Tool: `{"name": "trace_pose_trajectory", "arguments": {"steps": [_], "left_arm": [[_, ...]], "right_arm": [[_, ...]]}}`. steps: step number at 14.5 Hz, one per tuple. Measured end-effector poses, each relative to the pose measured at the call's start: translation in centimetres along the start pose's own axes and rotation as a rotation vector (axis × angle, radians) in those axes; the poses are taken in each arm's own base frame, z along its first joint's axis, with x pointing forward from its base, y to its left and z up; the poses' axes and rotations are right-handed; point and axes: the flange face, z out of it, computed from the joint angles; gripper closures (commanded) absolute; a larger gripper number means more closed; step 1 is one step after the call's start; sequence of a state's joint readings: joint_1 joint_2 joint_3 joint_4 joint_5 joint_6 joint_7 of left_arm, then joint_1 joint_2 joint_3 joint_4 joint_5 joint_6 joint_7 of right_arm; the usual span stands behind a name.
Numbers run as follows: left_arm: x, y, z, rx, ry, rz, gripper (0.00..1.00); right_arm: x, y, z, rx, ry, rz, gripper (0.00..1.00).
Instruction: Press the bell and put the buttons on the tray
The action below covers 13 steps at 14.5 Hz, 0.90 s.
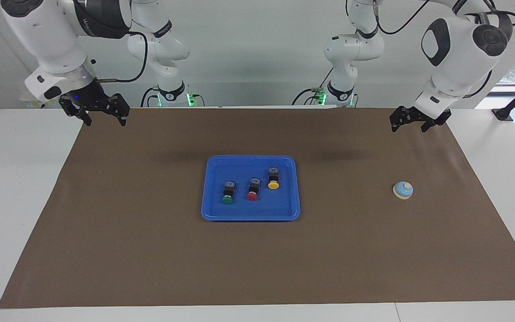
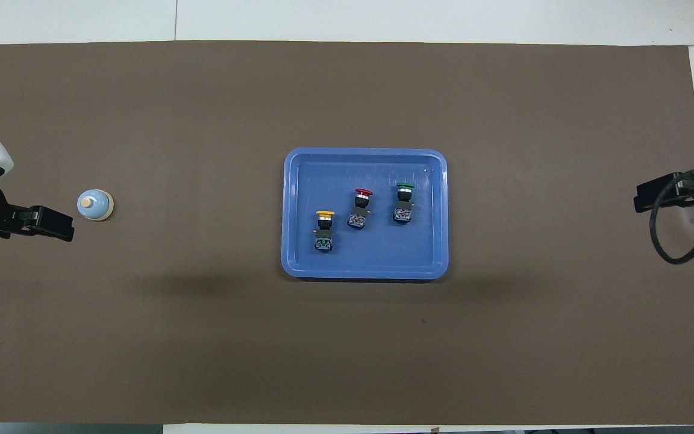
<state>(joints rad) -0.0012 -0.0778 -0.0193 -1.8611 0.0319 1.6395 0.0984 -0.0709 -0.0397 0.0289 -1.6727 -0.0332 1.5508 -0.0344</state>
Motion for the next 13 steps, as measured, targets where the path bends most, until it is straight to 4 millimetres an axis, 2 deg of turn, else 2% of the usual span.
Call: {"name": "trace_pose_trajectory", "arguments": {"steps": [5, 10, 13], "left_arm": [[1.4, -0.3, 0.0, -0.004, -0.026, -0.003, 0.00], [1.4, -0.3, 0.0, -0.004, -0.028, -0.002, 0.00], [1.6, -0.3, -1.1, -0.002, -0.003, -0.002, 0.00]], "right_arm": [[0.0, 0.0, 0.0, 0.000, 0.000, 0.000, 0.00], [0.0, 0.0, 0.0, 0.000, 0.000, 0.000, 0.00], [0.0, 0.0, 0.0, 0.000, 0.000, 0.000, 0.00]]}}
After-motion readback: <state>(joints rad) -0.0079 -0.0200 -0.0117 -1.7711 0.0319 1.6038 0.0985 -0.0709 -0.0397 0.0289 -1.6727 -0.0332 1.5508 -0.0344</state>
